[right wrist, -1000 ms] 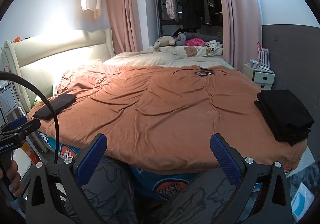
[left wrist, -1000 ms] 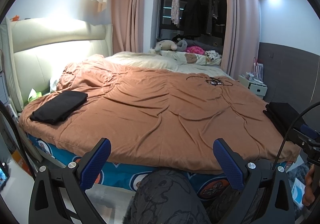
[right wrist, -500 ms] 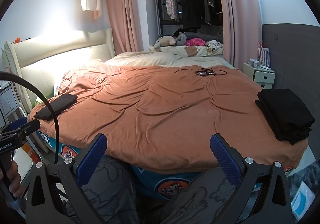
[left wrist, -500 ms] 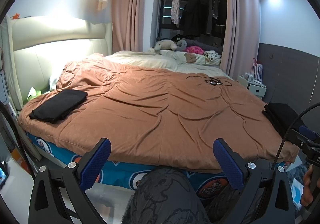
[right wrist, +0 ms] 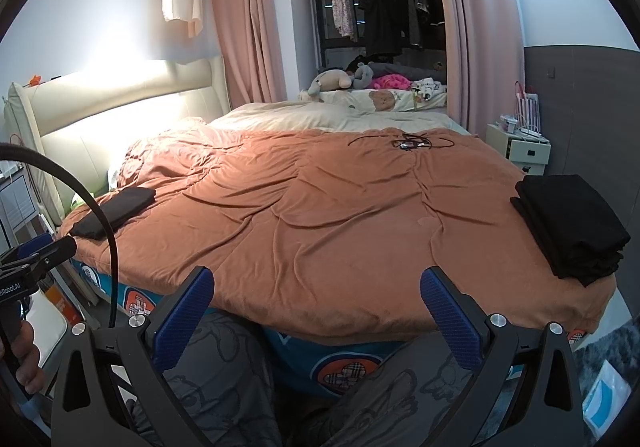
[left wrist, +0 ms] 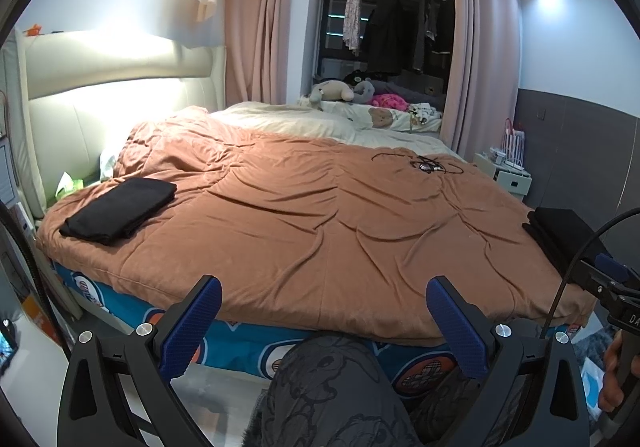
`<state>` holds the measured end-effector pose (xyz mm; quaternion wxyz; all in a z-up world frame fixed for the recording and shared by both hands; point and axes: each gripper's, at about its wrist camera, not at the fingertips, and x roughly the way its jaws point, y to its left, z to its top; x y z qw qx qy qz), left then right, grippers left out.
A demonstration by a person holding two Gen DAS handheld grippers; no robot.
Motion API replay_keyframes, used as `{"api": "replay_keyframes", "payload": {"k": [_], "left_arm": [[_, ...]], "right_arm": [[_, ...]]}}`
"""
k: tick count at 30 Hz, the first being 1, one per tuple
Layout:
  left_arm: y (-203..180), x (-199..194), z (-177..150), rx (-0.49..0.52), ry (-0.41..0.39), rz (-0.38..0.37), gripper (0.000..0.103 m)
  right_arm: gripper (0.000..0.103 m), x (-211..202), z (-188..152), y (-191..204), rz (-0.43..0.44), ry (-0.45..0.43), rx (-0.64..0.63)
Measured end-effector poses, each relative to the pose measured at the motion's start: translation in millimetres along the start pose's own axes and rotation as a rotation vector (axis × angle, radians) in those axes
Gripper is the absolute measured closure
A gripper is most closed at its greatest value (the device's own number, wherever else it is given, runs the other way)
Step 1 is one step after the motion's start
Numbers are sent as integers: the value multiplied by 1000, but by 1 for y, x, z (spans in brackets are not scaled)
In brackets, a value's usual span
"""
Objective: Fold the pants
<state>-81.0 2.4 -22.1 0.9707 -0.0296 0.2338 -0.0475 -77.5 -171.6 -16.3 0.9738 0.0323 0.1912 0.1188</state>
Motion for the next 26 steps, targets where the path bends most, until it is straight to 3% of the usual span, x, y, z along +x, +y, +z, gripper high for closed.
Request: {"api": "replay_keyframes", "payload": {"k": [26], "left_arm": [[-8,-8,2,-1,-16,-13,0]], "right_arm": [[0,-3,0,3,-6,7,14]]}}
